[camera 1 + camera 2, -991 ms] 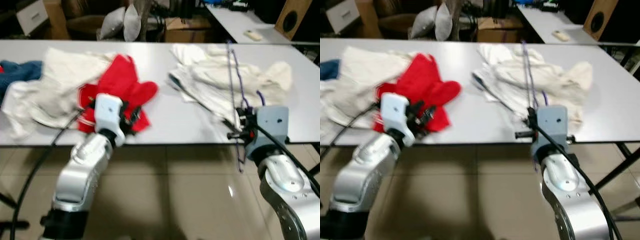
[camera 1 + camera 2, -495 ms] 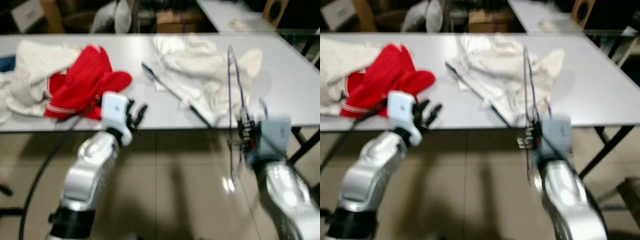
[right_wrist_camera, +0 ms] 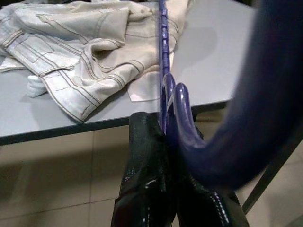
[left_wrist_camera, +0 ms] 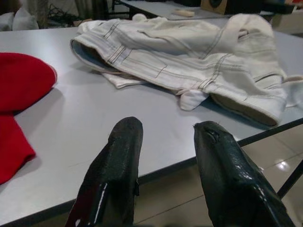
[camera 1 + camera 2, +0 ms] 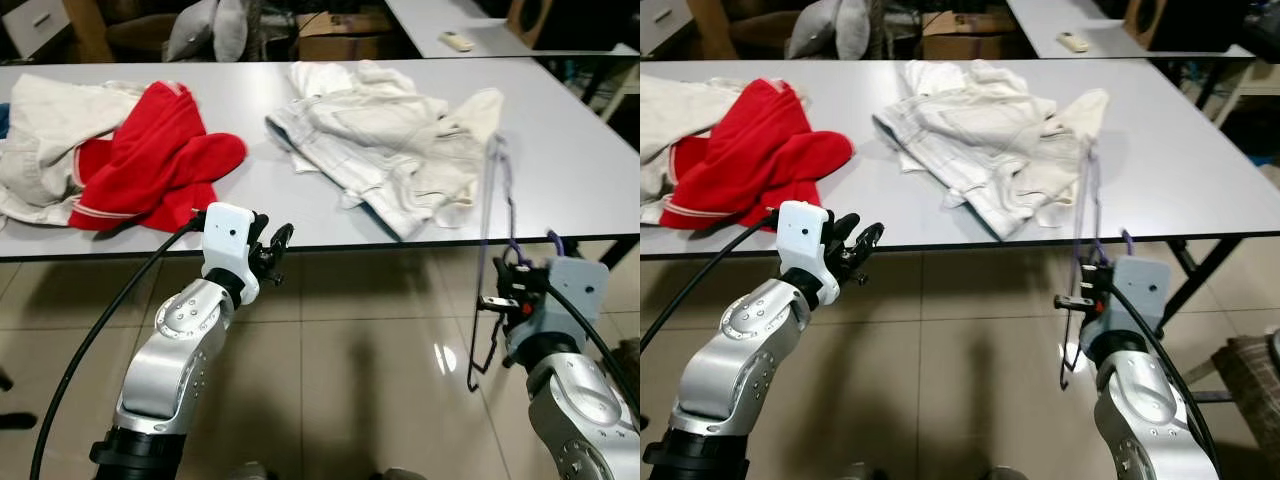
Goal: Hang hanger
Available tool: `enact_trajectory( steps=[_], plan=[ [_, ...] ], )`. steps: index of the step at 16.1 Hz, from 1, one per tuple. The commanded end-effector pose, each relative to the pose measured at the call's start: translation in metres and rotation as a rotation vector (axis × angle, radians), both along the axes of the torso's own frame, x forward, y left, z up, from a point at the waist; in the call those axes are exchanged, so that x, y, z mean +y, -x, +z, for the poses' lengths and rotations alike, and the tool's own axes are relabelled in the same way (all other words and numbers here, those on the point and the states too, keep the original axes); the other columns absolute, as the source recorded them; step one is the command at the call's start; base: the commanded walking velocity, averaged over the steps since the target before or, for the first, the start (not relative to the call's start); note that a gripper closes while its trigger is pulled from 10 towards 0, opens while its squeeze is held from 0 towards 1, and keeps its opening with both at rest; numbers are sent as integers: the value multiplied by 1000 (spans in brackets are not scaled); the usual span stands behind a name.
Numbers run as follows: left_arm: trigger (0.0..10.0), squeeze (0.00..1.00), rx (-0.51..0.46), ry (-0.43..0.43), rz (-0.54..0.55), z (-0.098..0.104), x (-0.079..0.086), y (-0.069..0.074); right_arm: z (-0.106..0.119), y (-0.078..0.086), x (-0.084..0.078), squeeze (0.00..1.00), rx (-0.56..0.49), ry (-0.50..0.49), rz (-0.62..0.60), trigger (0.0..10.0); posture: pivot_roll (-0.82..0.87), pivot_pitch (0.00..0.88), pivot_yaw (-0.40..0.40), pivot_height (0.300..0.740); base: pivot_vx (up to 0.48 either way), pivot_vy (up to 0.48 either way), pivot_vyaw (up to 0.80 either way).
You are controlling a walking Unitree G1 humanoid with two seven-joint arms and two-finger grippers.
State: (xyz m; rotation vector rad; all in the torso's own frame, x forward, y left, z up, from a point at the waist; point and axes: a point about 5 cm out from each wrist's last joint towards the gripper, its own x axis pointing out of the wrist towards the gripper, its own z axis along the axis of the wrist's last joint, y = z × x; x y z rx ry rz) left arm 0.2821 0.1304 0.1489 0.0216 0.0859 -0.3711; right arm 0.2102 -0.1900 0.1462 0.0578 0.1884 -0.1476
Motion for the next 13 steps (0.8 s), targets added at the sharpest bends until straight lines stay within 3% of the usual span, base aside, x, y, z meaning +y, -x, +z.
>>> enact_trajectory(
  steps=[1, 4, 6, 10, 12, 13],
  plan=[
    [10000, 0, -30, -7, -23, 5, -3, 0, 0, 1, -3, 0, -12, -17, -16, 10000, -11, 59, 32, 740, 0, 446, -800],
    [10000, 0, -53, -23, -33, 12, -2, -9, -1, -1, 2, 0, -11, -16, -12, 10000, -5, 65, 38, 740, 0, 455, -800],
    [10000, 0, -47, -38, -54, 10, -2, -12, -3, 4, -5, 0, -9, -13, -42, 10000, -23, 51, 68, 740, 0, 458, -647],
    [10000, 0, -44, -3, -37, 12, -7, -20, 0, 2, -6, 0, -8, -10, -60, 10000, -49, 62, 54, 740, 0, 306, 0],
    [10000, 0, 4, -1, 1, 3, 1, -13, 1, 1, -1, 0, -2, 21, 22, 10000, -47, 62, 58, 740, 0, 0, 0],
    [10000, 0, 13, -21, -12, -3, 1, -8, -3, 4, -4, 0, 9, 29, 6, 10000, -44, 54, 52, 740, 0, 0, 0]
  ],
)
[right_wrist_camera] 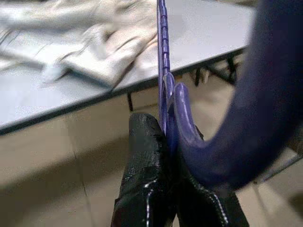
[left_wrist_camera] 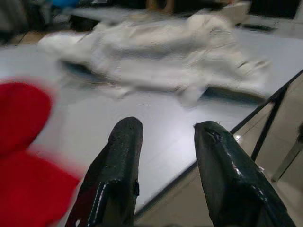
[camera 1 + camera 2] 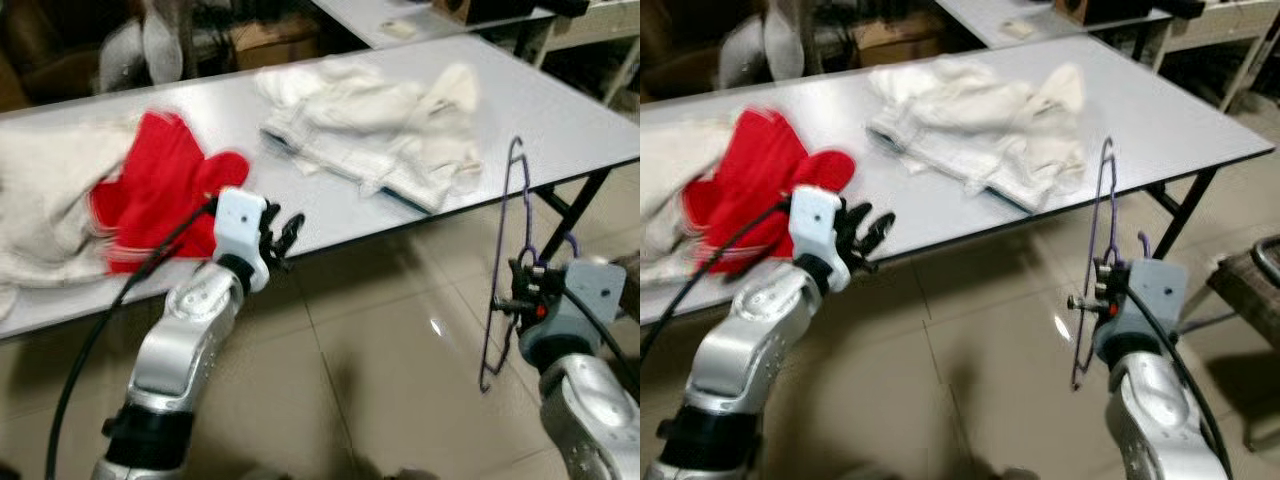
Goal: Hang hanger
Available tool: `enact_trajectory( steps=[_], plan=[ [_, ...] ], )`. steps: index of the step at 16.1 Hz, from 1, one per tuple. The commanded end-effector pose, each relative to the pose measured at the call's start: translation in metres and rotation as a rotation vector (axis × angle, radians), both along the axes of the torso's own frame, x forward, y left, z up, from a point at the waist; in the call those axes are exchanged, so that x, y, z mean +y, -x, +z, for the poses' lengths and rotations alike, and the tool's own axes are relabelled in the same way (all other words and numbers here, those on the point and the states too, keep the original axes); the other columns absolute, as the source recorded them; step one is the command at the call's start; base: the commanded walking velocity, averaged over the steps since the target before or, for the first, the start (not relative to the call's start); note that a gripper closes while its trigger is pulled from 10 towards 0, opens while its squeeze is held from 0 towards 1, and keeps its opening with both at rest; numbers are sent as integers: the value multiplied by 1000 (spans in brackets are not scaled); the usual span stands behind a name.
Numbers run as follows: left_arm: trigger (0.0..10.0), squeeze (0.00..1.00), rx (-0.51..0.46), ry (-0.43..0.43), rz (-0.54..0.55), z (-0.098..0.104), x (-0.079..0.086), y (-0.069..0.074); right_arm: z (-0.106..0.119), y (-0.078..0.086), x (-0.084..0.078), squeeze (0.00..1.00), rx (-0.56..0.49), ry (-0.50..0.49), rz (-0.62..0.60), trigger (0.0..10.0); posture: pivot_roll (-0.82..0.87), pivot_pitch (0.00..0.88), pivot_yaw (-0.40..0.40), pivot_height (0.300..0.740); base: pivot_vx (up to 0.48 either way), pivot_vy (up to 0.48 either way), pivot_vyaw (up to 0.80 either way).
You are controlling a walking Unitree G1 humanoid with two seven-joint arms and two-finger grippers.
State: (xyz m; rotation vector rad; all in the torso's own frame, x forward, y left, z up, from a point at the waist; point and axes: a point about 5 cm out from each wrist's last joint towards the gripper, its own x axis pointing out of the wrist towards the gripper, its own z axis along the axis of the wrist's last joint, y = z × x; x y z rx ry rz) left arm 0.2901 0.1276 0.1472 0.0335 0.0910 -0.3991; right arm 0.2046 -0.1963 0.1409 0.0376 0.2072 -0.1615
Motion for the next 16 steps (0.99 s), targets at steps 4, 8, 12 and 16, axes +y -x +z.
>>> enact_trajectory(
  steps=[4, 8, 12, 16],
  plan=[
    [10000, 788, 13, 97, -18, 1, -5, 4, 9, -9, 7, 0, -37, -12, 18, 10000, -54, 58, 33, 740, 62, 0, 0],
    [10000, 1000, 7, 118, -32, -2, -11, 10, 9, -10, 10, 0, -49, 0, 62, 10000, -61, 20, 42, 740, 329, 0, -200],
    [10000, 1000, -28, 126, -5, 4, -11, -1, 11, -14, 11, 0, -55, 25, 71, 10000, -73, 15, 44, 740, 358, 0, -338],
    [10000, 1000, -42, 97, -4, 2, -12, -1, 8, -9, 7, 0, -45, 23, 51, 10000, -72, 22, 44, 740, 366, 0, 0]
  ],
)
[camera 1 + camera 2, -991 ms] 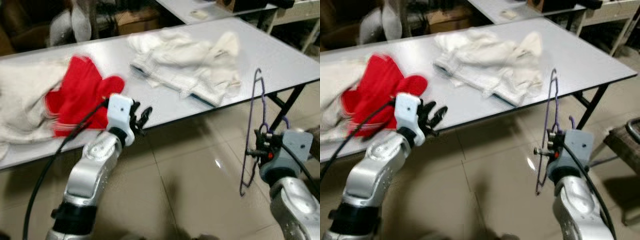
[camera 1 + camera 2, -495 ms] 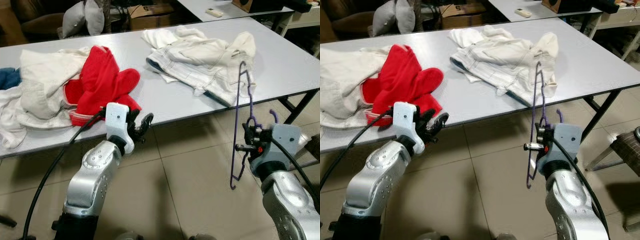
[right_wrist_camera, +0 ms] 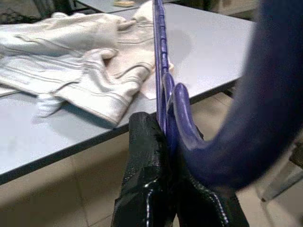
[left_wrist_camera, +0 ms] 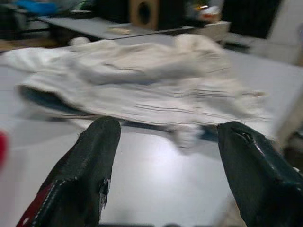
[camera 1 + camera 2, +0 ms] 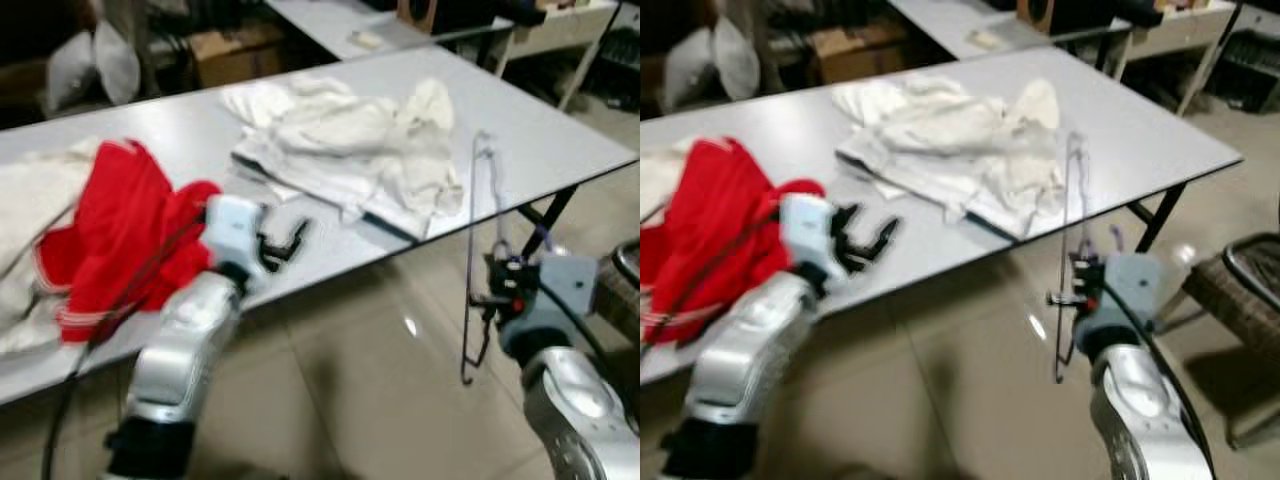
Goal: Hang hanger
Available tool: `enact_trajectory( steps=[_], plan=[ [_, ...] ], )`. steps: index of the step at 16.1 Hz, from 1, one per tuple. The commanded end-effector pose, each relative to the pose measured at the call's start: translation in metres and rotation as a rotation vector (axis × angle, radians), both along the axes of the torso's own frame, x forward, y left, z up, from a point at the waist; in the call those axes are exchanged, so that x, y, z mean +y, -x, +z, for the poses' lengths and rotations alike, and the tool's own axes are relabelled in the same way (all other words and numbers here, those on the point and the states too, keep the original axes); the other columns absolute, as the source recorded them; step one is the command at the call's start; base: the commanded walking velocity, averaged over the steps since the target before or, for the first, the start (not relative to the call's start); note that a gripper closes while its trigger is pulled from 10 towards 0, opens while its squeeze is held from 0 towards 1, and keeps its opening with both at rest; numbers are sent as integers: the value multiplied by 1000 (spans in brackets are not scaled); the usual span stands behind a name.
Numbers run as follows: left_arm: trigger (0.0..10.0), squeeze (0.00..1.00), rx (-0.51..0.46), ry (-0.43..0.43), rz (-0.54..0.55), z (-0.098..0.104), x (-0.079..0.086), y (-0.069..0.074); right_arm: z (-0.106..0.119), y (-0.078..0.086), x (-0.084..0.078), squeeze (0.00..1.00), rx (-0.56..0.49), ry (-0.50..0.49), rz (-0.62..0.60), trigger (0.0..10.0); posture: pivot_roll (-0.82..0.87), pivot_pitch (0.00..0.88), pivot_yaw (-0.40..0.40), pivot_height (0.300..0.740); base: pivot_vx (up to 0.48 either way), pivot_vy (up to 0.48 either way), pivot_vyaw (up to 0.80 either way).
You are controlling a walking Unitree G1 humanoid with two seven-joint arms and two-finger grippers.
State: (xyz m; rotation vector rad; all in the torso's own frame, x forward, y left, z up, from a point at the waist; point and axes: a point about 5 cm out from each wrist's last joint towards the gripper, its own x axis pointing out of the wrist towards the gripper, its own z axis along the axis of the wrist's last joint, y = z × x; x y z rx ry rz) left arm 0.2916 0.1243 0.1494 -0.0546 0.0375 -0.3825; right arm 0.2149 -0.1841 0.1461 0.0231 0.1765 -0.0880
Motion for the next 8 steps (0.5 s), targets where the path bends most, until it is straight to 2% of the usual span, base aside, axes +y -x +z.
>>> enact_trajectory(
  steps=[1, 4, 8],
  plan=[
    [10000, 1000, -10, 0, -19, 0, -8, 0, 3, 1, -4, 0, -14, 17, -10, 10000, -72, 22, 45, 740, 368, 0, 0],
    [10000, 1000, -10, -6, -24, -1, -9, 1, 3, 2, -3, 0, -11, 25, 0, 10000, -64, 23, 41, 740, 365, 0, 0],
    [10000, 1000, -9, -37, -42, -4, -8, 3, 0, 4, -2, 0, -2, 20, 10, 10000, -60, 27, 45, 740, 365, 0, -720]
  ],
)
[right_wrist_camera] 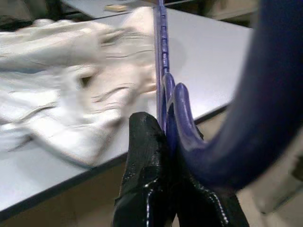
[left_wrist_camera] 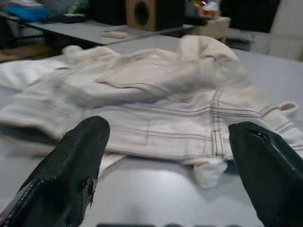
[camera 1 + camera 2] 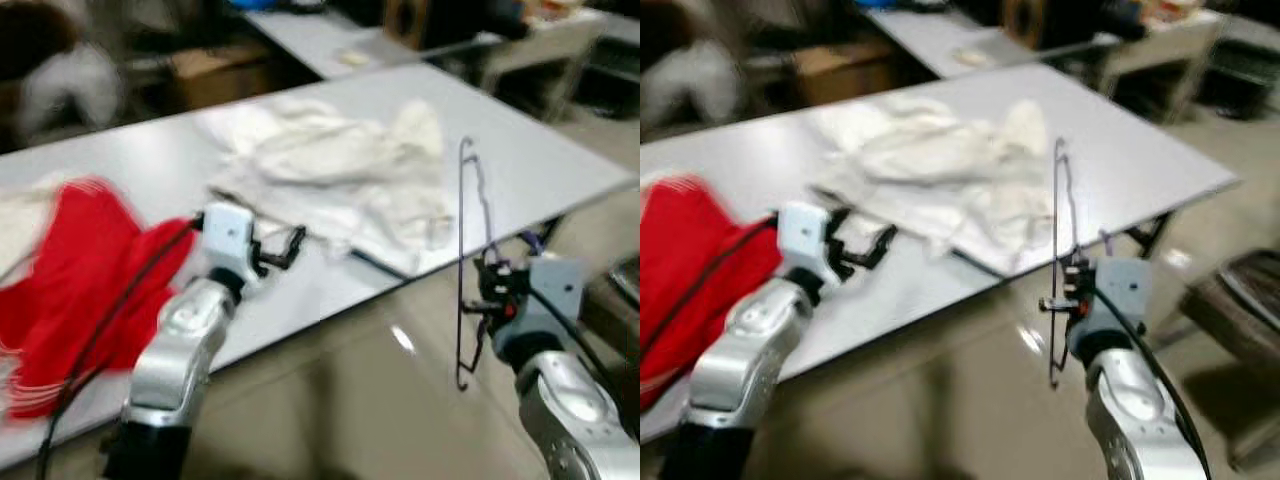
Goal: Hang hanger
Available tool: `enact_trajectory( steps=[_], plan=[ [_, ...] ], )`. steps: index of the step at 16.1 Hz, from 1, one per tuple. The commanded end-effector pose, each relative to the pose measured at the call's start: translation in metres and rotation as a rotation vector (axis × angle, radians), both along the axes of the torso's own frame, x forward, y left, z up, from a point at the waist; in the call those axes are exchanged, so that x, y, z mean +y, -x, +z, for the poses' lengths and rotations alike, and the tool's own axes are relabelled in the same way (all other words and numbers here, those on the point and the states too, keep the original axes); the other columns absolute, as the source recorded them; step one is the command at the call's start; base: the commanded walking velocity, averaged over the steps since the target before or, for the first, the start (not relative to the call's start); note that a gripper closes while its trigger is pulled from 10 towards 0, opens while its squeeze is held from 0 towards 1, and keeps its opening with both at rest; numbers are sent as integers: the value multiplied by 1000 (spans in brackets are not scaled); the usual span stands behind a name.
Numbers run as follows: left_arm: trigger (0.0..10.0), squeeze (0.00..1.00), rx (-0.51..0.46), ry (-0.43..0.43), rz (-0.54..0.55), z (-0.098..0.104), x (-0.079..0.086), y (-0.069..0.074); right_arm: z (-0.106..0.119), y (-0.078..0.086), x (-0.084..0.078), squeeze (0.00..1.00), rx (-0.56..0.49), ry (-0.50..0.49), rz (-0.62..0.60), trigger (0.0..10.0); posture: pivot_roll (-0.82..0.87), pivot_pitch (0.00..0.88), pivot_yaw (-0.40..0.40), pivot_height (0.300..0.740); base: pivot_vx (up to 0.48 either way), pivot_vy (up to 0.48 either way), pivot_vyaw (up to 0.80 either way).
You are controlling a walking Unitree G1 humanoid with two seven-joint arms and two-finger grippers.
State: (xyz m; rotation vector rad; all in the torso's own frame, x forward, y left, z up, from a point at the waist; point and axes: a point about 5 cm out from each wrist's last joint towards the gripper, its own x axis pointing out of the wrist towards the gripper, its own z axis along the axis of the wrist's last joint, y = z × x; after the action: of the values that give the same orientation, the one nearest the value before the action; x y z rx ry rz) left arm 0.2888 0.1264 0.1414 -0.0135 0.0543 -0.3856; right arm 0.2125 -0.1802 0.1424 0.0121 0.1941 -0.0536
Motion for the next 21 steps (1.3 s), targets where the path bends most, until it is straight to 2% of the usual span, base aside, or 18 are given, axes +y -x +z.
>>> enact_trajectory(
  steps=[1, 4, 7, 8, 9, 10, 12, 15, 19, 20, 21],
  plan=[
    [10000, 1000, -19, -5, -48, 4, -12, 1, 3, 2, -8, 0, -19, 16, -28, 10000, -61, 28, 47, 740, 364, 0, -800],
    [10000, 1000, -12, -30, -67, 1, -14, 2, 0, 5, -10, 0, -1, 27, -39, 10000, -60, 30, 51, 740, 350, 0, 0],
    [10000, 1000, -35, -87, -124, 1, -17, 3, -4, 7, -14, 0, 5, 28, -41, 10000, -61, 31, 54, 740, 0, 0, 0],
    [10000, 757, -41, -154, -180, 0, -17, 3, -6, 7, -17, 0, 15, 33, -21, 10000, -62, 31, 55, 740, 0, 0, 0],
    [10000, 267, -47, -228, -256, -2, -18, 4, -10, 8, -20, 0, 30, 46, 7, 10000, -65, 31, 57, 740, 0, 0, 0],
    [10000, 0, -44, -299, -331, -5, -17, 5, -12, 10, -24, 0, 41, 55, 20, 10000, -64, 32, 56, 740, 0, 0, 0],
    [10000, 0, -46, -459, -461, -11, -11, 5, -14, 14, -35, 0, 57, 70, 8, 10000, -68, 32, 57, 740, 0, 0, 0],
    [10000, 0, -46, -605, -522, -16, -2, -7, -16, 16, -42, 0, 65, 88, 7, 10000, -76, 33, 58, 740, 0, 0, 0],
    [10000, 0, -51, -696, -570, -18, 0, -23, -17, 17, -44, 0, 67, 94, 19, 10000, -82, 40, 59, 740, 0, 0, 0],
    [9608, 0, -52, -709, -600, -20, -1, -22, -17, 18, -44, 0, 68, 95, 20, 10000, -82, 40, 59, 740, 0, 0, 0],
    [7804, 0, -52, -731, -645, -22, -3, -21, -17, 18, -44, 0, 67, 96, 22, 10000, -83, 40, 60, 740, 0, 0, 0]
  ],
)
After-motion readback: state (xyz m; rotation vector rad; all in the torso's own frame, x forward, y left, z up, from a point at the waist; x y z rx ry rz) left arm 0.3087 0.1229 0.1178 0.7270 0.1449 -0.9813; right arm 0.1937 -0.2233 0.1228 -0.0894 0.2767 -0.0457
